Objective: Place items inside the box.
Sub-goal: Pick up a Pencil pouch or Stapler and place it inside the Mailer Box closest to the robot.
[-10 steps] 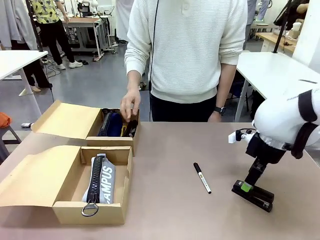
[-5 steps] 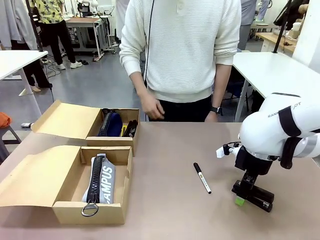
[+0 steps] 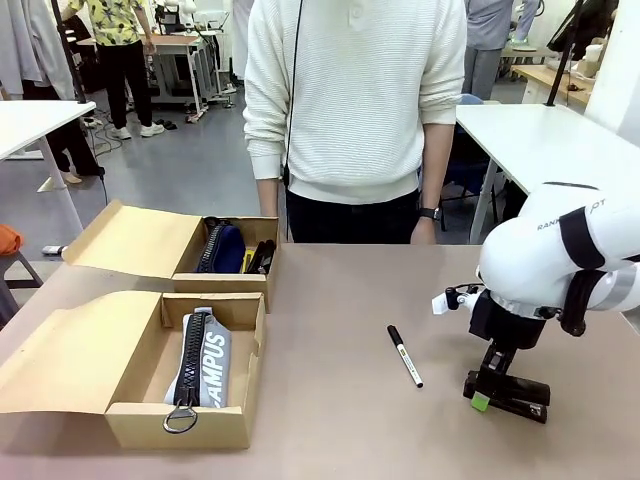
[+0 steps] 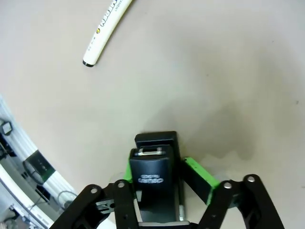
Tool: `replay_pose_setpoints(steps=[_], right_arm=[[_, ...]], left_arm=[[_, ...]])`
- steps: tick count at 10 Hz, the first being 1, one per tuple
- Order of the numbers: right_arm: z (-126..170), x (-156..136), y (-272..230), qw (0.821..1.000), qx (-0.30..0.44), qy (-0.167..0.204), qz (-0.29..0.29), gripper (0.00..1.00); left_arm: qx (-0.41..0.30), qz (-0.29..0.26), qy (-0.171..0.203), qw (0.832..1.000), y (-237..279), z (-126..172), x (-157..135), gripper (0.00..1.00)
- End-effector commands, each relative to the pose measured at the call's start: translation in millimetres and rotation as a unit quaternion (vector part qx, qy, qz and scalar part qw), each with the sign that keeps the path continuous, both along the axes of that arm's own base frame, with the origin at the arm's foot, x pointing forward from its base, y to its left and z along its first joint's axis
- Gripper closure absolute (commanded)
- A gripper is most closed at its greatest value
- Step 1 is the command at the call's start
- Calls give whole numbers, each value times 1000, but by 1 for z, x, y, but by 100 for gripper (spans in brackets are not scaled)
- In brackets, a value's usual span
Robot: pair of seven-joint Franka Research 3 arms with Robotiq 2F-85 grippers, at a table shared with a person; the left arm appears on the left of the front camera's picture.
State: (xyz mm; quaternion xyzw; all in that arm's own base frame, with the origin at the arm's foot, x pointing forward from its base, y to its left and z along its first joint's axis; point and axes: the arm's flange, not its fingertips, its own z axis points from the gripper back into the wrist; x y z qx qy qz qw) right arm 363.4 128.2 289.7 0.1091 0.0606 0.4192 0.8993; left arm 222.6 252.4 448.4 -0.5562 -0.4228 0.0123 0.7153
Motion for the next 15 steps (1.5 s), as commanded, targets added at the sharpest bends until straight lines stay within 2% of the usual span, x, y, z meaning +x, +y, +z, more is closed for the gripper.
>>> replay_pose_setpoints(steps=[1,2,3,4,5,6,7,8,9,10,11,12,13,14,15], right_arm=[[-4,-39,-15,999,-17,-12,-26,94],[-3,-37,-19,999,-6,-15,-42,100],[-1,-38,-19,999,-4,-15,-47,100],[7,-35,-22,994,-14,-29,-109,100],[27,-38,-26,974,12,-43,-224,100],[62,-48,-29,952,119,-17,-280,100],[92,-61,-35,909,175,-2,-378,100],[107,-72,-30,880,199,6,-431,100],[104,-74,-17,883,199,18,-424,100],[96,-66,-16,917,179,17,-355,72],[131,-11,-24,913,170,40,-368,72],[143,-15,-20,907,184,38,-377,72],[121,-10,-29,860,109,35,-497,60],[125,-16,8,842,149,28,-518,60],[137,-24,48,815,164,44,-554,60]], left_arm=[[-3,2,-16,1000,-1,2,1,0],[-3,2,-16,1000,-1,2,1,0],[-3,2,-16,1000,-1,2,1,0],[-3,2,-16,1000,-1,2,1,0],[-3,2,-16,1000,-1,2,1,0],[-3,2,-16,1000,-1,2,1,0],[-3,2,-16,1000,-1,2,1,0],[-3,2,-16,1000,-1,2,1,0],[-3,2,-16,1000,-1,2,1,0],[-3,2,-16,1000,-1,2,1,0],[-3,2,-16,1000,-1,2,1,0],[-3,2,-16,1000,-1,2,1,0],[-3,2,-16,1000,-1,2,1,0],[-3,2,-16,1000,-1,2,1,0],[-3,2,-16,1000,-1,2,1,0]])
